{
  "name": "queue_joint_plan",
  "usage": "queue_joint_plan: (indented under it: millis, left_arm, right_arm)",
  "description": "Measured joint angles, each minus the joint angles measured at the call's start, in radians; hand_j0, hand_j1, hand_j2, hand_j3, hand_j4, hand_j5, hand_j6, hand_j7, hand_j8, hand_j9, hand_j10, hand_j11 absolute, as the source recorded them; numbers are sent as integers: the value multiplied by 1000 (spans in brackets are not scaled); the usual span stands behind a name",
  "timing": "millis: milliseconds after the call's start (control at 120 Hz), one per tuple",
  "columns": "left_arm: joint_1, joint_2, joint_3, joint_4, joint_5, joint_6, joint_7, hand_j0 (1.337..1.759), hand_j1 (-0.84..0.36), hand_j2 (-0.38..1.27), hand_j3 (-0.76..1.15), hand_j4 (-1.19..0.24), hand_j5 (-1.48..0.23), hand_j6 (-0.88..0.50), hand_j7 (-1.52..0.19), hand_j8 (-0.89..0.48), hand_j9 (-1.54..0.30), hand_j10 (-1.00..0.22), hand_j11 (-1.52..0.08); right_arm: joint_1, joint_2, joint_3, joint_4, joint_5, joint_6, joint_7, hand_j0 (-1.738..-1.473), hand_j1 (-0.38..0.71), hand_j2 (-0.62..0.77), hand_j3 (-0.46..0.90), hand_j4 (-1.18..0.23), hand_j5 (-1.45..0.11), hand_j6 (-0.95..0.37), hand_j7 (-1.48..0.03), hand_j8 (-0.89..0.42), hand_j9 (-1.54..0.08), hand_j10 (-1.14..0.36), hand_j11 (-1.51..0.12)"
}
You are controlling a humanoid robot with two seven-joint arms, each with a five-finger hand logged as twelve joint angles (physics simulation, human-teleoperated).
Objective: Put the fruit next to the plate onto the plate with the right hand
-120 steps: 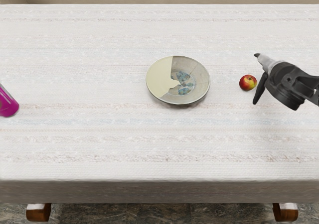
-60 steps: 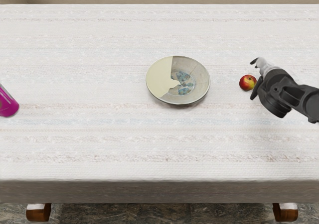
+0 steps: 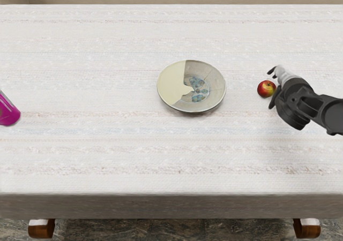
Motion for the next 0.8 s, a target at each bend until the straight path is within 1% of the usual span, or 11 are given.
queue_joint_plan:
  millis: [300,525,683,800]
  left_arm:
    - [-7,0,0,0,0,0,0,1658,349,0,0,0,0,0,0,0,0,0,0]
    - [-6,0,0,0,0,0,0,1658,349,0,0,0,0,0,0,0,0,0,0]
    - [-27,0,1,0,0,0,0,1658,349,0,0,0,0,0,0,0,0,0,0]
    - [-22,0,1,1,0,0,0,1658,349,0,0,0,0,-1,0,0,0,0,0]
  right_arm:
    - [8,1,2,-4,1,0,0,-1658,-35,-50,0,-266,-342,-267,-342,-266,-342,-265,-342]
    - [8,63,1,-93,2,0,0,-1658,-35,-50,0,-265,-342,-267,-342,-266,-342,-265,-342]
    - [9,78,0,-127,2,0,0,-1658,-35,-50,0,-265,-342,-267,-342,-266,-342,-265,-342]
    - [8,93,0,-141,2,0,0,-1658,-35,-50,0,-265,-342,-267,-342,-266,-342,-265,-342]
